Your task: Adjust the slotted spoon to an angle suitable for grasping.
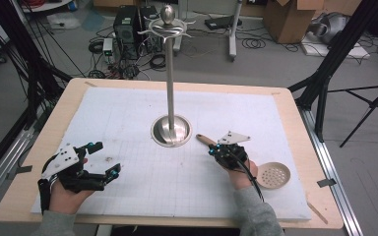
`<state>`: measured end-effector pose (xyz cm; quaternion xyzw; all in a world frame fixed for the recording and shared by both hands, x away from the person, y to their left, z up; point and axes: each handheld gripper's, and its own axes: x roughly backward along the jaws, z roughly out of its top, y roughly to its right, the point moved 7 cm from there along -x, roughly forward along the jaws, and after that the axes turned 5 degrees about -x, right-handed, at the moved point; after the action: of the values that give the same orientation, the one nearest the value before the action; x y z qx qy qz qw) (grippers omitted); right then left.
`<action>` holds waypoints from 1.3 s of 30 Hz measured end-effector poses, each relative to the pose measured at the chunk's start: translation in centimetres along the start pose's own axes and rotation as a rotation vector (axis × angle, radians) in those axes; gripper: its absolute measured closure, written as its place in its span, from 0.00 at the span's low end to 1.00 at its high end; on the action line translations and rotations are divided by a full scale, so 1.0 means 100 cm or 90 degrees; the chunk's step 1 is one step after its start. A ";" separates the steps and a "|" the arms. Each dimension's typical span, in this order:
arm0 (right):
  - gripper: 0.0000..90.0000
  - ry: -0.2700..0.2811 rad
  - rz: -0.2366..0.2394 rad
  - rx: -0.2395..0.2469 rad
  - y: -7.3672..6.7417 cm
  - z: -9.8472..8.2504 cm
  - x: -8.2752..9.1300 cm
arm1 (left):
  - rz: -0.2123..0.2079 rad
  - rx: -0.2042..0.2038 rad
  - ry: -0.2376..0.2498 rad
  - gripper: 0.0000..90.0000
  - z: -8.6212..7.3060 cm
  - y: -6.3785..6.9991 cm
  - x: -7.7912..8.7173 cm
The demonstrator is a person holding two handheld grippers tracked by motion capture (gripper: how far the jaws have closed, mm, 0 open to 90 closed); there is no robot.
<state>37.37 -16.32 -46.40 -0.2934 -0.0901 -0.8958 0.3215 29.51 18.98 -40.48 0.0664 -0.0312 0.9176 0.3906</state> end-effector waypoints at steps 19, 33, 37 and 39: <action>0.46 -0.007 0.062 0.084 0.020 0.006 0.054 | -0.011 -0.002 -0.006 0.02 -0.001 0.002 -0.007; 0.16 -0.035 0.145 0.087 0.032 0.001 0.072 | -0.003 0.000 -0.005 0.02 -0.001 -0.001 -0.003; 0.16 -0.030 0.137 0.078 0.039 0.002 0.077 | -0.003 0.002 -0.004 0.02 -0.002 0.000 -0.004; 0.16 -0.030 0.137 0.081 0.041 0.002 0.078 | -0.004 0.002 -0.004 0.02 -0.002 0.000 -0.004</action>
<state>35.13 -23.52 -41.81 -0.3016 -0.1226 -0.8414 0.4314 29.74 18.71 -40.72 0.0698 -0.0308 0.9164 0.3930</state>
